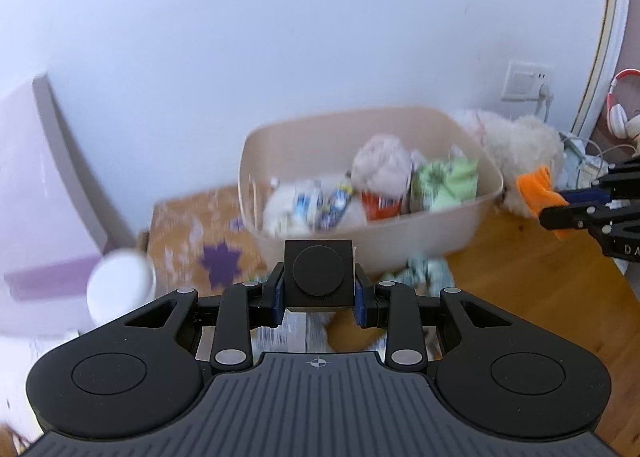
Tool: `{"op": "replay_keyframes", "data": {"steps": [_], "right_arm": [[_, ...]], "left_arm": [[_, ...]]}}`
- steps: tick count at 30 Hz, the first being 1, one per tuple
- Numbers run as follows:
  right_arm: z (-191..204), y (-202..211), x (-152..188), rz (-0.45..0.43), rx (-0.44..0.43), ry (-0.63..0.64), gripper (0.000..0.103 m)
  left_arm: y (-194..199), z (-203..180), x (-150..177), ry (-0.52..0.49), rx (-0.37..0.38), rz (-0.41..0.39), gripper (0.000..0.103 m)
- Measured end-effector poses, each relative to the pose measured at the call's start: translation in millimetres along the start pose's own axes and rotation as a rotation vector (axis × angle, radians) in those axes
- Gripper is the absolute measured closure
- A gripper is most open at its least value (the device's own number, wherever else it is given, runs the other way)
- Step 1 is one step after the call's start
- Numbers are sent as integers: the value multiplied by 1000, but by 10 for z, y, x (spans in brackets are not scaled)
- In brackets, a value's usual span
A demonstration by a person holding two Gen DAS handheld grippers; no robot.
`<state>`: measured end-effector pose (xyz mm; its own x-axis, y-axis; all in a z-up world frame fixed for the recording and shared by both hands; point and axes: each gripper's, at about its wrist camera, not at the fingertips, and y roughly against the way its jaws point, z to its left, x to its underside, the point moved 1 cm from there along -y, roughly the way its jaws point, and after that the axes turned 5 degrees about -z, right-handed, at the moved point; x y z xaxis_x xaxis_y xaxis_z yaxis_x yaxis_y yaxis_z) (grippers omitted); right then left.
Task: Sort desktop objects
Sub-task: 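Carry the black cube and orange cloth over the basket and open both tools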
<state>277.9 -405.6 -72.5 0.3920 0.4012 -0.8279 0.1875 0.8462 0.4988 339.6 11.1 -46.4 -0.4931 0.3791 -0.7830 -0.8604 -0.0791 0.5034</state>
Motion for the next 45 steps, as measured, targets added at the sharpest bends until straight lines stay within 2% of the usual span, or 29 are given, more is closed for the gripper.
{"op": "replay_keyframes", "data": {"steps": [6, 15, 21, 26, 31, 37, 41, 43, 45], "right_arm": [[-185, -5, -238, -79, 39, -65, 89], [-304, -324, -589, -115, 108, -81, 89], [-415, -677, -687, -94, 150, -139, 89], [-400, -914, -677, -57, 167, -121, 89], [-398, -1145, -634, -14, 181, -123, 89], [-391, -1342, -561, 27, 189, -114, 89], [-391, -1419, -547, 43, 196, -114, 88], [-382, -1443, -537, 53, 194, -110, 69], [-373, -1456, -540, 51, 195, -106, 63]], "left_arm": [[-90, 26, -365, -20, -2, -67, 71], [-424, -17, -761, -61, -29, -113, 71], [-763, -60, -811, -81, -57, -77, 71], [-1021, -33, -777, -17, -63, -14, 71], [-1229, -13, -703, 9, -106, 32, 71], [-1383, -30, -616, -24, -111, 73, 71], [-1429, 3, -554, -11, -111, 101, 69], [-1460, -48, -544, -43, -63, 79, 59], [-1417, -80, -545, -69, -62, 60, 49]]}}
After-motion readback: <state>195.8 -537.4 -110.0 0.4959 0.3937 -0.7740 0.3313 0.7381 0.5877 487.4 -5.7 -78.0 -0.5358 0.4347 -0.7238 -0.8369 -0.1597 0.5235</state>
